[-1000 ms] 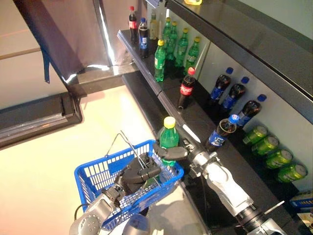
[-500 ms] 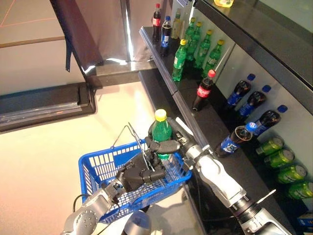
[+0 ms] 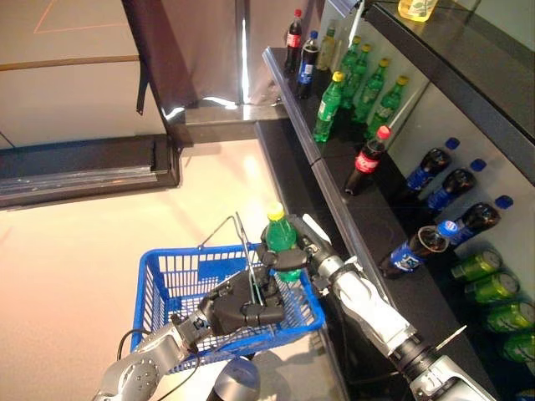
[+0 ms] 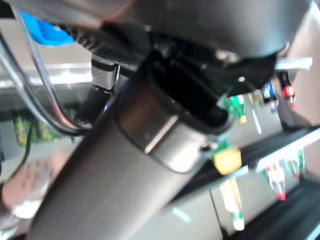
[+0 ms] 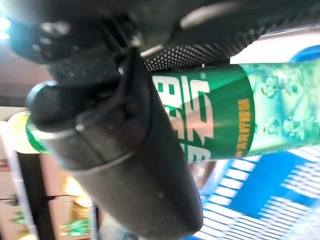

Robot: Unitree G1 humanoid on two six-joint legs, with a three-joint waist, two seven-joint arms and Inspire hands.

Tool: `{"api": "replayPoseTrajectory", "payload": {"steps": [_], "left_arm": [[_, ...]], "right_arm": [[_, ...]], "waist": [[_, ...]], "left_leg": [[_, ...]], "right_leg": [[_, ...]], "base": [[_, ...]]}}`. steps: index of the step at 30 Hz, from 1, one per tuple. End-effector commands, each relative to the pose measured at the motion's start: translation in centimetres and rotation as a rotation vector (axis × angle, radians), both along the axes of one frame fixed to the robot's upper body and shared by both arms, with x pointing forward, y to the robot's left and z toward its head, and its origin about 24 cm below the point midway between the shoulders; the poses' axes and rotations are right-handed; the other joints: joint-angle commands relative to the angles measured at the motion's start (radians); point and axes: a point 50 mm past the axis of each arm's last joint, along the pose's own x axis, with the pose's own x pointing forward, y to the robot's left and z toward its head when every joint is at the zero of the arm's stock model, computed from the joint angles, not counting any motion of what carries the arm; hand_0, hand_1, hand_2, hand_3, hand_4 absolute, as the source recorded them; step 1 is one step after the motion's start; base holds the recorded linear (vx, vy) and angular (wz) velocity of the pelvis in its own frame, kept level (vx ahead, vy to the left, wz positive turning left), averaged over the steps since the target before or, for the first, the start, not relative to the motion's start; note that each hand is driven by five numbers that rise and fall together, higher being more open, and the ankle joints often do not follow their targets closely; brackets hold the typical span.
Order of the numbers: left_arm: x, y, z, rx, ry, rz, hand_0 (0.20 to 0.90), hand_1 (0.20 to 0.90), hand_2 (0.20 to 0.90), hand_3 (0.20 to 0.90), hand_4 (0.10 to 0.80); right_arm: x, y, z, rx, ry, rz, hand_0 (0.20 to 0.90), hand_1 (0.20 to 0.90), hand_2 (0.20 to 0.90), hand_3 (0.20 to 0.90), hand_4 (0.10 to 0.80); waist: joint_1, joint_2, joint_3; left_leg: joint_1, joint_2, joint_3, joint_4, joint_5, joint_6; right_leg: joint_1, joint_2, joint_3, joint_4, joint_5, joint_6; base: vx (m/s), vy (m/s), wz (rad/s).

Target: Pick up the drink and place into the basket.

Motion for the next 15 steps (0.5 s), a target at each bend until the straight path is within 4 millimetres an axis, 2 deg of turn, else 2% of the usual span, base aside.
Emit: {"api": "replayPoseTrajectory", "payload": {"steps": [1,15], "left_arm": [[-0.5,-6.1,13.1,-0.497,-0.706,-0.429,0.300,0.300,0.300,0.200,0.100],[-1.2,-6.3,14.2,-0.502,-0.778,-0.488,0.300,0.300,0.300,0.200,0.100]], "right_arm": [[0.7,3.6,5.2,0.050,-0.254,0.180,0.300,0.300,0.300,0.200,0.100],[-0.1,4.1,2.6,-0.070,-0.183,0.261,0.300,0.300,0.300,0.200,0.100]], "waist": [[-0.002,0.041,-0.172],[0.006,0.035,-0.178]], "left_leg": [[0.038,-0.006,-0.001,-0.003,-0.034,0.016],[0.032,-0.008,-0.008,-0.003,-0.030,0.015]], "right_leg": [[-0.032,0.028,0.014,0.049,0.040,-0.062],[-0.033,0.028,0.011,0.051,0.041,-0.059]], "base": [[0.000,0.000,0.00],[0.001,-0.001,0.00]]}}
